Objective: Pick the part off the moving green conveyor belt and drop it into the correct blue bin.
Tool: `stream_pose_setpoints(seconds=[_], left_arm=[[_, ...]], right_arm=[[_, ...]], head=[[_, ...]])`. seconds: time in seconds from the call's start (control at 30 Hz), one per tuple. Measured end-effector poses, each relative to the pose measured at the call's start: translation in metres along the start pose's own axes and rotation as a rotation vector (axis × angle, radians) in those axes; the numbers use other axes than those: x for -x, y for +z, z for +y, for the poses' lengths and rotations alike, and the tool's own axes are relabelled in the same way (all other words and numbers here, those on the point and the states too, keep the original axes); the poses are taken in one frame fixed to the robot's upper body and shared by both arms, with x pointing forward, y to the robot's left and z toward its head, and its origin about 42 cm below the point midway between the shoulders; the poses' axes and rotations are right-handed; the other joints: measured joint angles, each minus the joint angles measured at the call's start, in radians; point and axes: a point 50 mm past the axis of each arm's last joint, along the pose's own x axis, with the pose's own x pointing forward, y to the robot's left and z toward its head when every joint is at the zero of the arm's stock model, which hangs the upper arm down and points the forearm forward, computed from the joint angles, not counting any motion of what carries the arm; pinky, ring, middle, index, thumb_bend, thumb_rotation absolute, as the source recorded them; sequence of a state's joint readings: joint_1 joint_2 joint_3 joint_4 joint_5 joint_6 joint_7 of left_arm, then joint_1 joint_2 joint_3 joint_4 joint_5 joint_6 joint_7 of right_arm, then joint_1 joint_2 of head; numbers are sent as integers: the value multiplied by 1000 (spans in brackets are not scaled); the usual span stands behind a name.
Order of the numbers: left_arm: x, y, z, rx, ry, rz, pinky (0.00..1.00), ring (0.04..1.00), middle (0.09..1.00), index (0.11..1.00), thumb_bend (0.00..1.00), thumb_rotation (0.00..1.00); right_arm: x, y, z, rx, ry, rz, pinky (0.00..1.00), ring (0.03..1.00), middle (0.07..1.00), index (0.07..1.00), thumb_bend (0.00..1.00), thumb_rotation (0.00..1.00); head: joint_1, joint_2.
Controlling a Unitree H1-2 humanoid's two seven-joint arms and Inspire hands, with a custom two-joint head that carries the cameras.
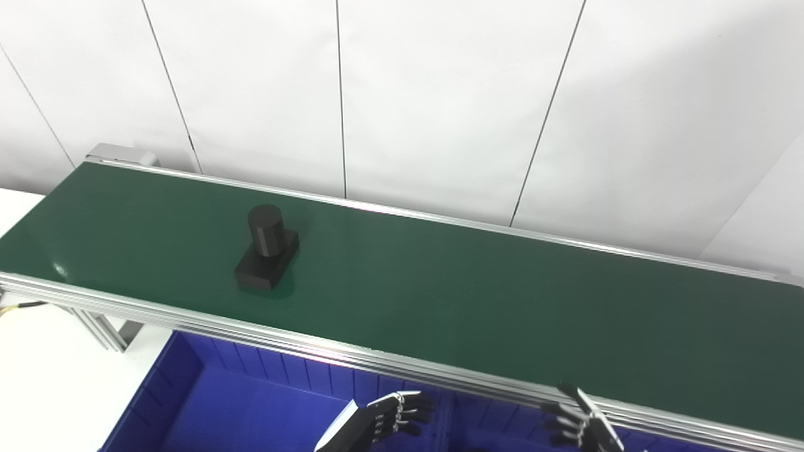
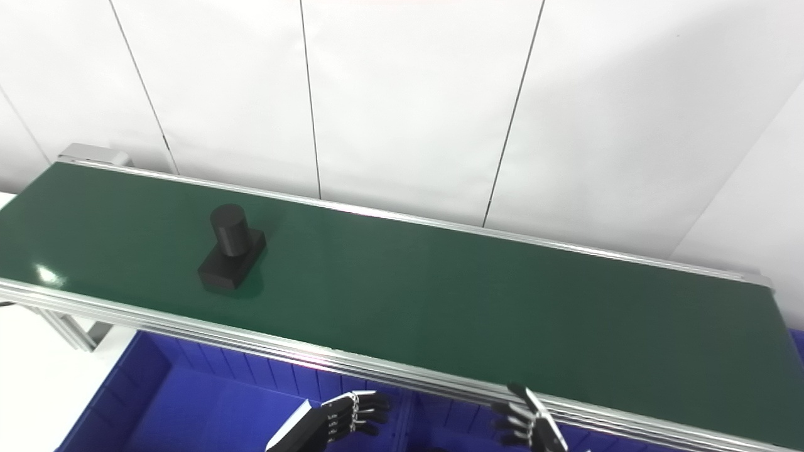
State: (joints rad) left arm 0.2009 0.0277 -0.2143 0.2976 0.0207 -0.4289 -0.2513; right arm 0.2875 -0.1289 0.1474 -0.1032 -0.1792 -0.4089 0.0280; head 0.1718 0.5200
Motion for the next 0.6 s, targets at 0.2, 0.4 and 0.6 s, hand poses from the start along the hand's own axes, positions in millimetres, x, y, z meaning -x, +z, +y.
stream_pose_setpoints(seconds=[0.2,0.4,0.6], left_arm=[[0,0,-1,0,4,1,710,762,804,781,896,284],[-3,-3,-3,-25,-23,14,682,752,797,781,892,272],[-3,-5,-1,-22,-14,23,697,755,801,783,894,270]], right_arm=[[-30,28,1,25,-5,-123,582,672,733,868,752,401],[-51,43,15,-4,20,-172,598,685,742,872,741,379],[-70,50,27,-17,65,-167,614,695,747,872,727,350]], head=[[3,2],[5,-2],[0,-8]])
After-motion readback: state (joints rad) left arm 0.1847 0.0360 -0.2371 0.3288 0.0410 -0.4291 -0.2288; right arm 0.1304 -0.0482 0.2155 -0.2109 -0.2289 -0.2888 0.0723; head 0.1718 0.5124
